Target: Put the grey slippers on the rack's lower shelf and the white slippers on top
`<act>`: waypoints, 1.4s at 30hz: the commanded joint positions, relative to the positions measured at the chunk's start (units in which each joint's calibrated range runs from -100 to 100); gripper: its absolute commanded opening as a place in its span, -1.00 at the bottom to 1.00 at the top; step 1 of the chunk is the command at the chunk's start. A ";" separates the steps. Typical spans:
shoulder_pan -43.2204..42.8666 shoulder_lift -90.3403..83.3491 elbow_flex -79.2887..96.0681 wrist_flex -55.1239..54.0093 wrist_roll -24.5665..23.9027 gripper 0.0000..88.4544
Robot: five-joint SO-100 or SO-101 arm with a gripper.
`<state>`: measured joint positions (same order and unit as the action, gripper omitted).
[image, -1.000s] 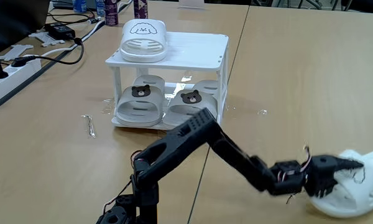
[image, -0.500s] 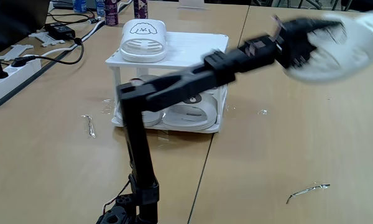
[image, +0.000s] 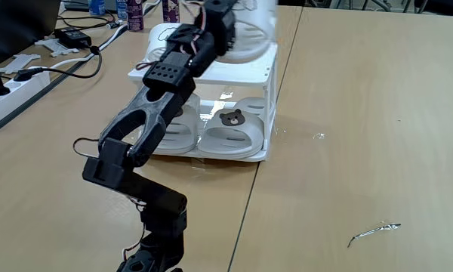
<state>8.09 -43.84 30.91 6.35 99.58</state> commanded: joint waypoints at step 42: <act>-7.68 65.59 -63.61 -0.66 0.42 -0.49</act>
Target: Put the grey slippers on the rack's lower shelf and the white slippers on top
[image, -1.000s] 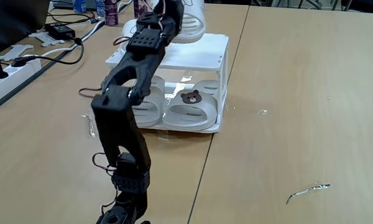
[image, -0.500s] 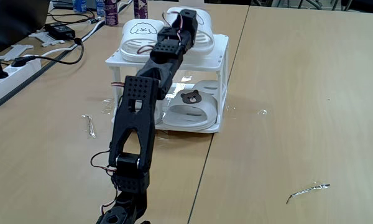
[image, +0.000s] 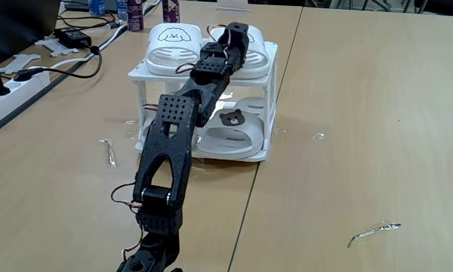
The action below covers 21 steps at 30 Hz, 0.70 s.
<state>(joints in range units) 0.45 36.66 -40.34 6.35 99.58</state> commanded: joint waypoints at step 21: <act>0.70 -69.26 82.06 -40.26 0.42 -0.99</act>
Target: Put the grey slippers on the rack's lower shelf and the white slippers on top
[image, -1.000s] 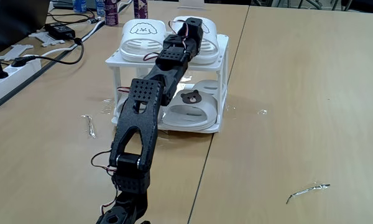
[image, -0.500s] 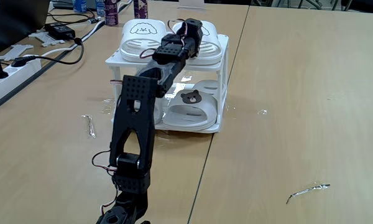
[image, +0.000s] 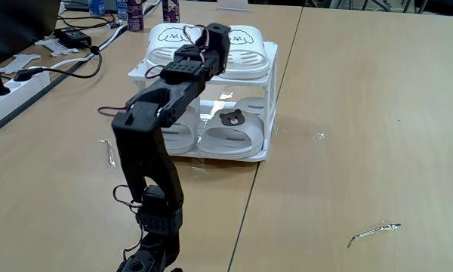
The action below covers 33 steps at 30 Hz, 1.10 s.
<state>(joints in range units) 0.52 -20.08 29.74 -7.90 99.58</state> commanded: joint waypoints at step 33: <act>-2.91 -78.82 69.99 -91.67 0.42 -0.99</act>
